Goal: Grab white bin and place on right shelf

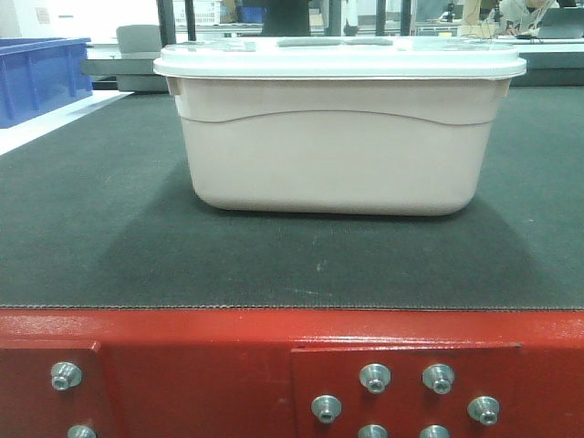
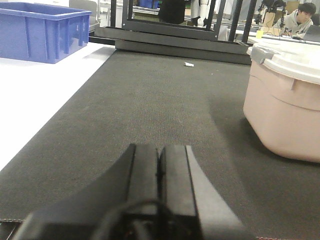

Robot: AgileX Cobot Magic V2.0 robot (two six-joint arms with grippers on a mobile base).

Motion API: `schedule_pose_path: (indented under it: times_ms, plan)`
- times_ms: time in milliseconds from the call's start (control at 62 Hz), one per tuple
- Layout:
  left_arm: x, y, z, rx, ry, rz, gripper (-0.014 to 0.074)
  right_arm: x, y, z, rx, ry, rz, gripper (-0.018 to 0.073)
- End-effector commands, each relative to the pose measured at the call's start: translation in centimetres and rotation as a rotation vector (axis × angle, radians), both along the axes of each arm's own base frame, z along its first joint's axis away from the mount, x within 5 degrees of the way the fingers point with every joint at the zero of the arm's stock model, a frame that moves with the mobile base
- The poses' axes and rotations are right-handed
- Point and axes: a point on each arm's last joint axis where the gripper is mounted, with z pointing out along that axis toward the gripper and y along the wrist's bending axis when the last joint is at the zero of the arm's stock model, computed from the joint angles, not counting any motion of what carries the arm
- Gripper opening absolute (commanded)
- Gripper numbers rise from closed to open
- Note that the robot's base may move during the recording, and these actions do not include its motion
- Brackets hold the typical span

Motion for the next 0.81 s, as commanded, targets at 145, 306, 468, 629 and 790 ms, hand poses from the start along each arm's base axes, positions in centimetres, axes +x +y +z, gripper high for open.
schedule_pose_path:
  times_ms: [145, 306, 468, 629, 790]
  plan:
    - [-0.03, 0.18, 0.11, -0.017, -0.074, 0.018, -0.0118, -0.1, -0.05, 0.94, -0.021, -0.097, -0.007, 0.0066]
    - [-0.03, 0.18, 0.11, -0.017, -0.074, 0.018, -0.0118, -0.1, -0.05, 0.94, -0.021, -0.097, -0.007, 0.0066]
    - [-0.03, 0.18, 0.11, -0.017, -0.074, 0.018, -0.0118, -0.11, -0.05, 1.03, -0.022, -0.105, -0.007, 0.0066]
    - [-0.03, 0.18, 0.11, -0.017, -0.074, 0.018, -0.0118, -0.13, -0.05, 1.28, -0.024, -0.133, -0.008, 0.0066]
    - [-0.05, 0.23, 0.31, -0.019, -0.096, 0.023, -0.0118, -0.14, -0.06, 1.36, -0.024, -0.141, -0.009, 0.0066]
